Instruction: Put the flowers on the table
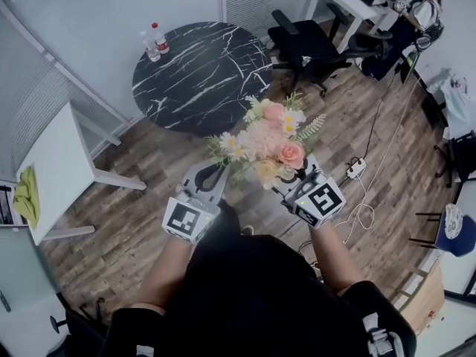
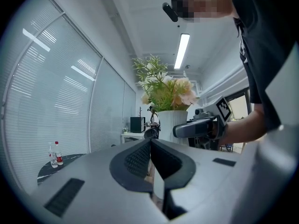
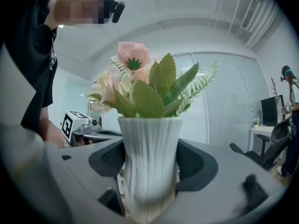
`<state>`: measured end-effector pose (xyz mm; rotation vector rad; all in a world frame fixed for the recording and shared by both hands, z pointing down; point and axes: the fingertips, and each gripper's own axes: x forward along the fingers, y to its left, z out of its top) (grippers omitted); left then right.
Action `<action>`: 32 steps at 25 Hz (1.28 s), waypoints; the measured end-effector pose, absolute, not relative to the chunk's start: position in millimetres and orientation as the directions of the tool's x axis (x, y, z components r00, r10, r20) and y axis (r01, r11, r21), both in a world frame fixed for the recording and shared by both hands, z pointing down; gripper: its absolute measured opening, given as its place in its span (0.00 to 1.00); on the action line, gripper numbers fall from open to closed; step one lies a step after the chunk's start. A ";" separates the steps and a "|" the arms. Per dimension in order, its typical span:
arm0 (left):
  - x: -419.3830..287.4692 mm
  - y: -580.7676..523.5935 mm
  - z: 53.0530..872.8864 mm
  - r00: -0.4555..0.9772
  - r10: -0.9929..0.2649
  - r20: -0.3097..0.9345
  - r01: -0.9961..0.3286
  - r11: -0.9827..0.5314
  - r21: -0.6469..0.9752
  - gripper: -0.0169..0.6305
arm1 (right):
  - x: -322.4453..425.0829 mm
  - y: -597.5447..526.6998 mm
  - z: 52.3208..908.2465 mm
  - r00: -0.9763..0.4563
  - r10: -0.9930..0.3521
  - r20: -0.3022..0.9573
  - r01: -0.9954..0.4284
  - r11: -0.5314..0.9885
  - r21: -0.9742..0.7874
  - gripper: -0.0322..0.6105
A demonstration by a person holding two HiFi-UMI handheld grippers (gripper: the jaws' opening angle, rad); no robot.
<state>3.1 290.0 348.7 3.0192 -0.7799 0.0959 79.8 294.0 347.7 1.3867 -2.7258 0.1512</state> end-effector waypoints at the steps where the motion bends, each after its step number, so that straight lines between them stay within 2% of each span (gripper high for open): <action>1: 4.8 280.1 348.9 0.874 -0.481 0.067 -0.483 -0.876 0.008 0.05 | 81.1 284.6 347.5 -0.586 -0.801 0.117 -0.810 0.585 -0.052 0.57; 8: 15.0 207.5 342.9 0.880 -0.472 0.060 -0.473 -0.881 0.019 0.05 | 87.5 211.8 344.9 -0.587 -0.801 0.120 -0.810 0.584 -0.057 0.57; 18: -5.3 129.8 348.4 0.886 -0.456 0.086 -0.460 -0.887 0.034 0.05 | 70.4 135.2 342.5 -0.577 -0.807 0.128 -0.816 0.576 -0.049 0.57; 32: -38.1 54.4 350.7 0.898 -0.438 0.029 -0.439 -0.897 0.057 0.05 | 36.5 64.4 349.1 -0.547 -0.823 0.156 -0.836 0.547 -0.043 0.57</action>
